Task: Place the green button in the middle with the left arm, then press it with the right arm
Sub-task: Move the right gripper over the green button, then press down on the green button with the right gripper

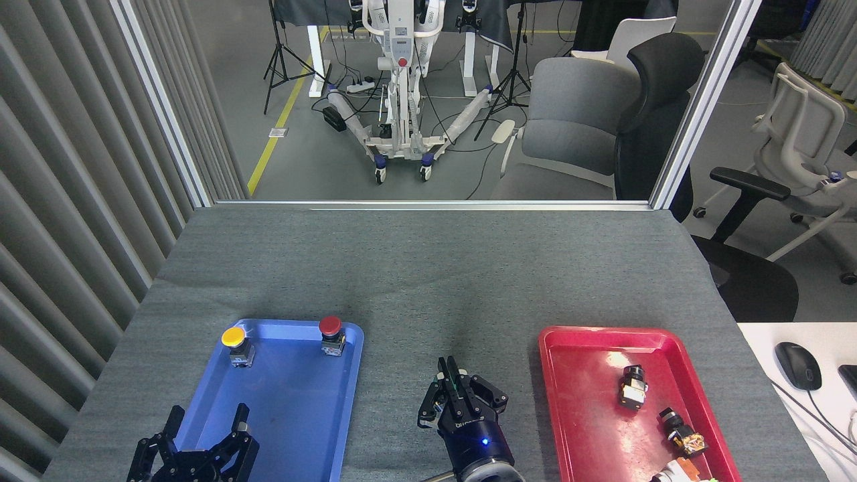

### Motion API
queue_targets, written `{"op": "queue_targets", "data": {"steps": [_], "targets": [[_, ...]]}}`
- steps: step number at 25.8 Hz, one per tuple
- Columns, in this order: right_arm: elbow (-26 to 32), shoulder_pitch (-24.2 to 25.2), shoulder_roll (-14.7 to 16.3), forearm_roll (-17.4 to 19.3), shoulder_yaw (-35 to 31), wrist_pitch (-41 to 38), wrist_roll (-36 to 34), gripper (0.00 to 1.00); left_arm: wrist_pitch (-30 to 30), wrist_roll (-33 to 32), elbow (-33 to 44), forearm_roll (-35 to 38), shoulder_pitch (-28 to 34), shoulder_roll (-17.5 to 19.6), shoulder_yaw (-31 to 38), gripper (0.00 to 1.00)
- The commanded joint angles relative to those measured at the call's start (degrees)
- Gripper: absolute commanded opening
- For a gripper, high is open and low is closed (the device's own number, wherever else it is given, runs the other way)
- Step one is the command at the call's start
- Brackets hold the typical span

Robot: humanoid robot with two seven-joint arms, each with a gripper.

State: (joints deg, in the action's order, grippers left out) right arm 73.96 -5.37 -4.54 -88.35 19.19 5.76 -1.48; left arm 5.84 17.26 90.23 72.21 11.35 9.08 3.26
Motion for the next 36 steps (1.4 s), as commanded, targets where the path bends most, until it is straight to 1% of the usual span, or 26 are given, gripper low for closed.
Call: {"op": "queue_targets", "data": {"steps": [1, 5, 13, 18, 20, 22, 24, 27, 28, 31, 32, 33, 36], "targets": [[-3.8, -1.0, -0.5, -0.7, -0.6, -0.6, -0.1, 0.00, 0.4, 0.1, 0.0, -0.3, 0.1, 0.0, 0.4, 1.00], [-8.0, -2.0, -1.0, -0.7, -0.7, -0.4, -0.6, 0.00, 0.4, 0.1, 0.0, -0.3, 0.3, -0.1, 0.4, 1.00], [-13.1, -2.0, -0.9, -0.7, -0.8, -0.2, -2.2, 0.00, 0.4, 0.1, 0.0, -0.3, 0.3, -0.1, 0.4, 1.00], [-12.0, -2.0, -1.2, -0.7, -2.2, 0.0, -4.6, 0.00, 0.3, 0.1, -0.1, -0.3, 0.3, -0.1, 0.4, 1.00], [-10.5, -2.1, -1.2, -0.7, -2.3, 0.0, -6.3, 0.00, 0.3, 0.1, -0.1, -0.3, 0.3, -0.1, 0.4, 1.00], [-8.0, -2.1, -1.2, -0.6, -2.4, 0.0, -7.3, 0.09, 0.3, 0.1, -0.1, -0.4, 0.3, -0.1, 0.5, 1.00], [-5.7, -2.1, -1.2, -0.5, -2.5, 0.2, -7.4, 0.22, 0.3, 0.1, -0.1, -0.3, 0.3, -0.1, 0.5, 1.00], [-3.1, -2.1, -1.2, -0.5, -2.6, 1.4, -7.5, 0.55, 0.3, 0.0, -0.1, -0.4, 0.3, -0.1, 0.5, 1.00], [-2.9, -2.2, -1.2, -0.5, -2.6, 1.7, -7.5, 0.61, 0.3, 0.0, -0.1, -0.4, 0.3, -0.1, 0.5, 1.00], [-1.2, -2.1, -0.9, -0.5, -3.7, 2.7, -7.5, 0.91, 0.2, 0.0, -0.1, -0.4, 0.3, -0.1, 0.5, 1.00], [-0.3, -1.8, -0.9, -0.5, -5.0, 2.7, -7.5, 0.96, 0.2, 0.0, -0.1, -0.4, 0.3, -0.1, 0.5, 1.00], [0.7, -1.4, -0.7, -0.5, -6.1, 2.5, -7.4, 0.99, 0.2, 0.0, -0.1, -0.3, 0.3, -0.1, 0.5, 1.00], [3.7, 1.1, -0.5, -0.5, -11.9, -0.6, -7.3, 0.99, 0.2, 0.0, -0.1, -0.3, 0.4, -0.1, 0.5, 1.00]]}}
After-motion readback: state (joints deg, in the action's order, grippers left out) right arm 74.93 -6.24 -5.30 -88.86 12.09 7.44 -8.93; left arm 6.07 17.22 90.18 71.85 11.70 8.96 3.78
